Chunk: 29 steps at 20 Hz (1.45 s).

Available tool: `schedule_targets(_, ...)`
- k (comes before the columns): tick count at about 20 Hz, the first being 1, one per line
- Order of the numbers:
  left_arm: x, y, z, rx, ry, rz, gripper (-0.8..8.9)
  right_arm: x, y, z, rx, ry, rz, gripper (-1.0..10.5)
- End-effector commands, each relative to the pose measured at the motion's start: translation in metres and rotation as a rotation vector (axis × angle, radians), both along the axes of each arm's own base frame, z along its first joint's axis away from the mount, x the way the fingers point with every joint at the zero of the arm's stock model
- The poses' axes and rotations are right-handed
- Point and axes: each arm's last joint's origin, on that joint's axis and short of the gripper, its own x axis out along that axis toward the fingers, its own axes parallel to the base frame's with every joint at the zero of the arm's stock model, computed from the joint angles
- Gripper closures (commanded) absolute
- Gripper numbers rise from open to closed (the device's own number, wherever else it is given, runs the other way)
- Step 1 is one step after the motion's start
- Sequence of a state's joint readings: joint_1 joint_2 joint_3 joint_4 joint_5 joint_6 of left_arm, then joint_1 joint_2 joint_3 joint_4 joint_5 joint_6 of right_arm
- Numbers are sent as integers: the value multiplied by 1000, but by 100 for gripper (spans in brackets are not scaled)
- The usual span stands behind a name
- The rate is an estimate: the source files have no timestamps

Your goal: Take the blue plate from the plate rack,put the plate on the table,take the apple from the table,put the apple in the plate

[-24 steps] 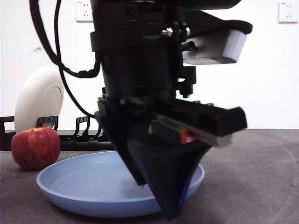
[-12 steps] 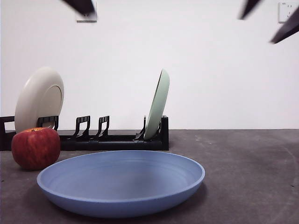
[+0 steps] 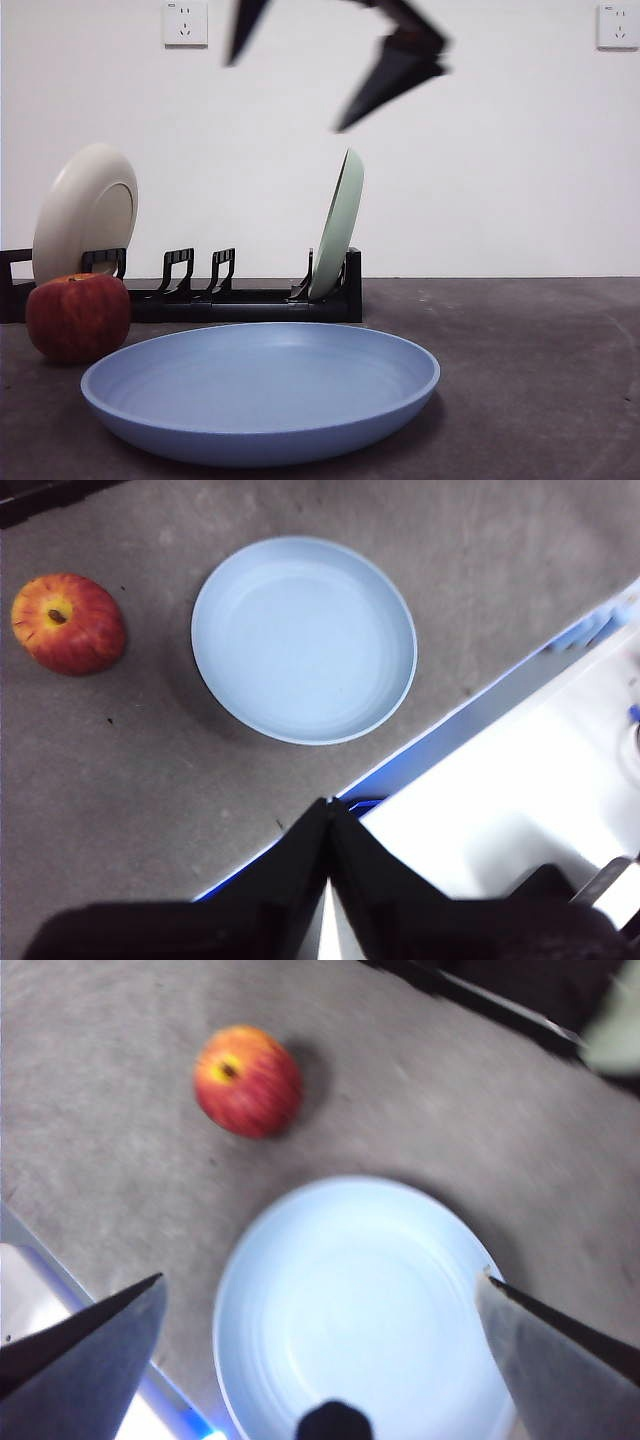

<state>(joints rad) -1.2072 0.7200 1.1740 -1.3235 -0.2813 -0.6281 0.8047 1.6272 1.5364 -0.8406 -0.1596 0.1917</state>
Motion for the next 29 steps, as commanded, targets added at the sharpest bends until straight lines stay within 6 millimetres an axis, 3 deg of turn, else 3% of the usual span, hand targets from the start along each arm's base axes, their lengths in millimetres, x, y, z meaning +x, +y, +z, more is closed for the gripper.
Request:
schedule_targets(1,-2,6,2,-38,-7,28,819,8,32,-5,-34,-35,80,305)
schedule_targets(3,-3,11,3,-43,-33,38,819,11,51,-8,-52,-48,102,251)
schedule_targets(8,-4,18,4,-21,-111,53,819,19,96,-21,-107,-111,175,242)
schedule_targets(13,-4,23,4,28,-185,24,819,33,141,-58,-142,-155,198,216)
schedule_targets(21,-15,53,7,-63,-259,59,819,48,167,-120,-164,-133,207,216)
schedule_targets(27,-19,67,7,-103,-295,88,819,47,174,-145,-159,-64,221,239)
schedule_targets(29,-19,67,7,-103,-295,88,819,47,174,-146,-162,-63,213,482)
